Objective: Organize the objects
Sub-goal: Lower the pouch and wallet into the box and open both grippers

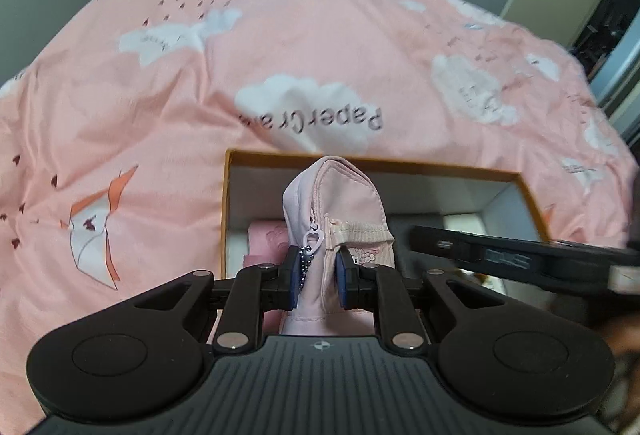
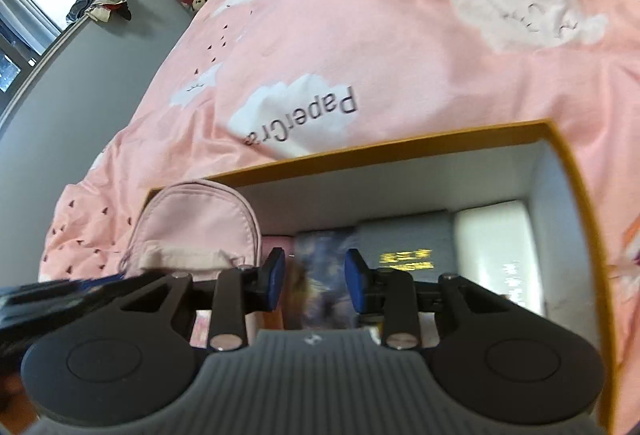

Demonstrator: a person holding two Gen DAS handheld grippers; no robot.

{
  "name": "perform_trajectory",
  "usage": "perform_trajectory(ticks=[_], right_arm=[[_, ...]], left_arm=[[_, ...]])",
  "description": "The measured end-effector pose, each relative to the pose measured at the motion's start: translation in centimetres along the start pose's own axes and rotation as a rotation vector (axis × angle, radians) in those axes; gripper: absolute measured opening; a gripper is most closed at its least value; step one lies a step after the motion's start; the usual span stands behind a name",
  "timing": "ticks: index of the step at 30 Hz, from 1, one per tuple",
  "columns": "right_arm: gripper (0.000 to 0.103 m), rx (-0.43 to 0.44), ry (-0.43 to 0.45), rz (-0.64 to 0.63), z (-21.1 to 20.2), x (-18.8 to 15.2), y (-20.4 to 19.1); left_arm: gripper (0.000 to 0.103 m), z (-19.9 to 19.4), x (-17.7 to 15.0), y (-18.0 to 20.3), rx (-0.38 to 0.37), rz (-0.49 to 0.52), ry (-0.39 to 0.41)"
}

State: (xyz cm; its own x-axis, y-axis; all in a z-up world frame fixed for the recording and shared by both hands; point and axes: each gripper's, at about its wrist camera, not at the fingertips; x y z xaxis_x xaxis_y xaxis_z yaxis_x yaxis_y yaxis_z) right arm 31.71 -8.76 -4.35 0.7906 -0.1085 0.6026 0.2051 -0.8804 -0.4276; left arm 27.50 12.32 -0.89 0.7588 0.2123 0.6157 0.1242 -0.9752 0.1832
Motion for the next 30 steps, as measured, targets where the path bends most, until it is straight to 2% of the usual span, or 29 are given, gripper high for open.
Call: perform_trajectory(ticks=[4,7,10,15,19,20,22,25,30], right_arm=[[0.036,0.010,-0.016,0.009,1.0,-0.1,0.6],[0.036,0.024,-0.026,0.008,1.2,-0.5,0.8],[0.036,0.044,-0.035,0.001,1.6,-0.9,0.4],[0.036,0.080,-0.057,-0.037,1.8,-1.3,-0.2],[0.036,0.100,-0.079,-0.071,2.0,-1.2,-0.8],[0.036,0.110,-0.086,-0.082,1.9,-1.3,-1.0],[0.036,0.127,-0.100,-0.109,1.9,-1.4,-1.4],[0.037,0.156,-0.131,-0.167,2.0,-1.6,-2.1],[0.050,0.196,-0.198,-0.315,2.5,-2.4,-4.5]], left_arm=[[0.020,1.6,-0.1,-0.2,0.040,-0.028,-0.051],[0.020,2.1,-0.4,0.5,0.097,0.019,-0.048],[0.023,2.6,-0.6,1.5,0.143,0.077,-0.046],[0.034,3.4,-1.2,3.5,0.278,0.233,-0.009],[0.033,3.3,-1.7,4.2,0.319,0.347,0.019],[0.033,2.9,-1.6,4.1,0.319,0.360,0.044],[0.033,2.1,-1.2,3.7,0.270,0.341,0.073],[0.033,0.2,-0.5,1.8,0.165,0.226,0.078],[0.033,-3.0,-0.5,0.1,0.128,0.131,0.151]])
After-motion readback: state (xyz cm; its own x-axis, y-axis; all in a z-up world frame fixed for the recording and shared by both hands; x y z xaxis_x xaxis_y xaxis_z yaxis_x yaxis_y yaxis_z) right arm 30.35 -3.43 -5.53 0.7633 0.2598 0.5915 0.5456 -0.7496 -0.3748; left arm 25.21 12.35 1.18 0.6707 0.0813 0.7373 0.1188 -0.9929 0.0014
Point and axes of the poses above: each gripper's, at about its wrist camera, not at the fingertips, and z roughly the way its jaws point, y to its right, x to its top, and after that the axes turned 8 degrees about y, right-handed
